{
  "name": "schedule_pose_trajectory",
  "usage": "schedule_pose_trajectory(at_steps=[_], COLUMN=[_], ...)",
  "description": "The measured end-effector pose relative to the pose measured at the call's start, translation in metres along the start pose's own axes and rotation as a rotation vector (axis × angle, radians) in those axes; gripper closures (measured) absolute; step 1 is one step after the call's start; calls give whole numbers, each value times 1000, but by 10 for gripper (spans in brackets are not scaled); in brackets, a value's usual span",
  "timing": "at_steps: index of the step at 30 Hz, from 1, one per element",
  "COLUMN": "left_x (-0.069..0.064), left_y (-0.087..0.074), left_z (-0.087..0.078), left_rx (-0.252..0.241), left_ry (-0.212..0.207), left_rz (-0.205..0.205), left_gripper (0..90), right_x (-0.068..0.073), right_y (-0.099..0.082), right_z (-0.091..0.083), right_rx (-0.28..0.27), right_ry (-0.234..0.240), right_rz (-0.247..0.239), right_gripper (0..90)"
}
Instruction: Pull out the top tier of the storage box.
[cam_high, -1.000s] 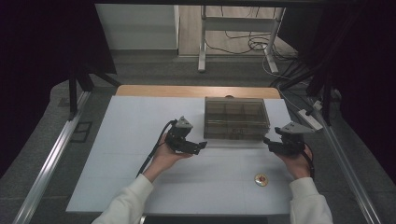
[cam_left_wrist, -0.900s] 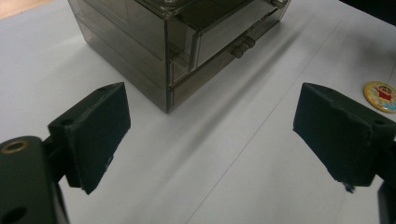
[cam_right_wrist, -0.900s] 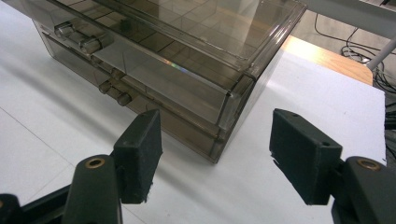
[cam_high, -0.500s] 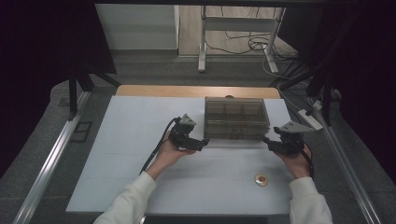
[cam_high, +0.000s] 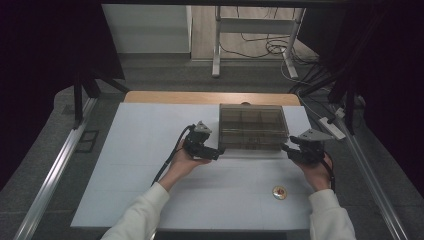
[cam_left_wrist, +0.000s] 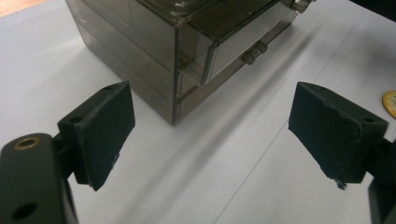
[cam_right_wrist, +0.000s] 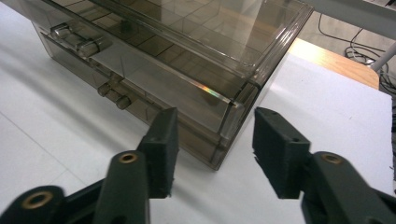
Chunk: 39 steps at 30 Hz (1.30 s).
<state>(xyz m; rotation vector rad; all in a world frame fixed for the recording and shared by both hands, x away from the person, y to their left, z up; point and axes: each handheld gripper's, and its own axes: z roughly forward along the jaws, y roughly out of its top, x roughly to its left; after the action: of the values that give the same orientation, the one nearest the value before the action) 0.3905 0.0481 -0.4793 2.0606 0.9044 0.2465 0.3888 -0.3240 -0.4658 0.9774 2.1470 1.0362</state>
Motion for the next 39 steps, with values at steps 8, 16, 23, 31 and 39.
schedule_pose_trajectory(at_steps=[8,16,23,31,39], left_x=[-2,-8,-12,-12,-13], left_y=[2,4,5,7,7], left_z=[2,5,8,9,8], left_rx=[-17,-28,-33,-28,-21], left_ry=[-1,1,6,53,111], left_rz=[4,27,53,45,55], left_gripper=[168,269,436,593,758], right_x=[2,1,0,1,1], right_y=[0,-1,-1,-1,-1], right_z=[4,3,3,3,3], right_rx=[8,10,10,11,11], right_ry=[-16,-14,-13,-13,-13], right_rz=[-23,-31,-32,-34,-33], right_gripper=[676,715,715,717,718])
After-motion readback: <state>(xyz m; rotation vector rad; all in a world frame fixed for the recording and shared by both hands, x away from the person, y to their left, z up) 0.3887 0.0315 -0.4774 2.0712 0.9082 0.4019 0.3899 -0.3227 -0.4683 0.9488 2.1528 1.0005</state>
